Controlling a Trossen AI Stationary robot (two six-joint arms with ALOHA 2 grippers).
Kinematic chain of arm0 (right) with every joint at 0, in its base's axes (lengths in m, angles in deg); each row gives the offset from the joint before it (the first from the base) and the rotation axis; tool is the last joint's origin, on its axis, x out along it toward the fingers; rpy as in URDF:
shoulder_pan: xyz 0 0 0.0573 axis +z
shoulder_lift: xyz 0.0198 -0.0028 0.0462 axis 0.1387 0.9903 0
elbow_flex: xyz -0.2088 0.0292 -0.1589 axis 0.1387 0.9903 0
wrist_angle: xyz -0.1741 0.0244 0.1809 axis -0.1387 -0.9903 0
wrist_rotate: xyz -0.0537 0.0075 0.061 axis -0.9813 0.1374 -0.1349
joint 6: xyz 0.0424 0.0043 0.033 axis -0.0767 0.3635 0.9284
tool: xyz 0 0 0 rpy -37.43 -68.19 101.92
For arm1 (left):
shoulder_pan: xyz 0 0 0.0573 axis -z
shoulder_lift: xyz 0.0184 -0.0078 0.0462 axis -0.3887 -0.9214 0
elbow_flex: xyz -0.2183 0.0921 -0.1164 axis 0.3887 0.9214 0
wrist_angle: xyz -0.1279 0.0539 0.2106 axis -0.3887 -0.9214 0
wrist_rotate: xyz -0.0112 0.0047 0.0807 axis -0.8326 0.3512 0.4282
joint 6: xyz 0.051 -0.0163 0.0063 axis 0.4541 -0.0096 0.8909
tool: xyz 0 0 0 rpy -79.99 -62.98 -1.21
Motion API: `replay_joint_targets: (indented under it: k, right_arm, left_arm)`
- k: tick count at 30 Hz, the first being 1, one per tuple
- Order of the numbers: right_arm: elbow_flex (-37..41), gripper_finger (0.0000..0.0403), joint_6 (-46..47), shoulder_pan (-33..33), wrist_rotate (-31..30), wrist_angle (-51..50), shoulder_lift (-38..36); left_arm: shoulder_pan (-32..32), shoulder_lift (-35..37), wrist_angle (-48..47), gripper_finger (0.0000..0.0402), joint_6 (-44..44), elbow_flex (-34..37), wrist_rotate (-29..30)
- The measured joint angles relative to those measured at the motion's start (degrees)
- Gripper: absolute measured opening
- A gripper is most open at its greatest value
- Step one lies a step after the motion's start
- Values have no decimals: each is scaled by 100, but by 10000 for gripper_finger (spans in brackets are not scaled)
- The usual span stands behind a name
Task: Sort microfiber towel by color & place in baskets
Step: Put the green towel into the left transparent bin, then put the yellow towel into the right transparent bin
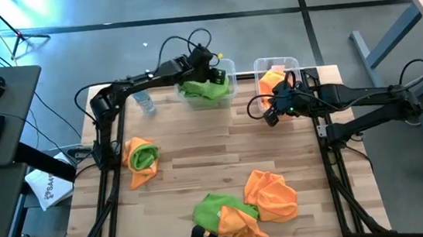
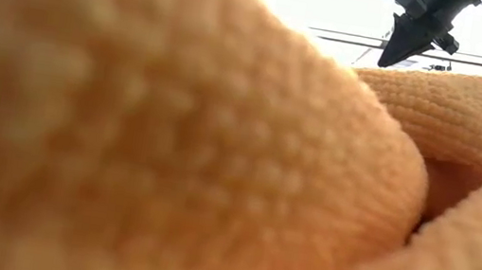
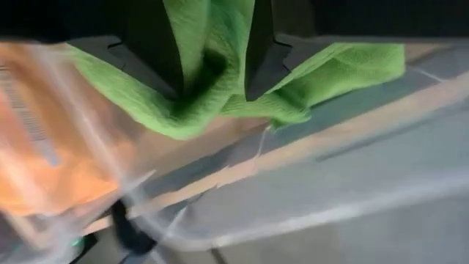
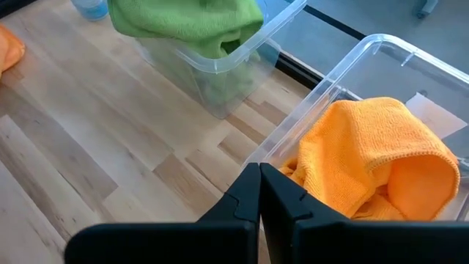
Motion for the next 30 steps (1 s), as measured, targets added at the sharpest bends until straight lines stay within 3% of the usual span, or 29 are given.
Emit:
replay_joint_targets:
  k: [6, 15, 20, 25, 30]
  right_arm:
    - [0, 0, -1, 4, 141, -136, 1]
    - [0, 0, -359, 4, 519, -337, 2]
    - [0, 0, -657, 4, 739, -344, 2]
    - [0, 0, -758, 54, 822, -357, 2]
    - [0, 0, -987, 298, 934, -355, 2]
  left_arm:
    - [-6, 418, -386, 138, 90, -265, -99]
    - [192, 1104, -2013, 131, 2, -421, -3]
    - [928, 1617, -2125, 113, 108, -427, 747]
    - [1784, 1971, -2355, 18, 88, -429, 1405]
    - [2639, 2021, -2544, 6, 198, -429, 1838]
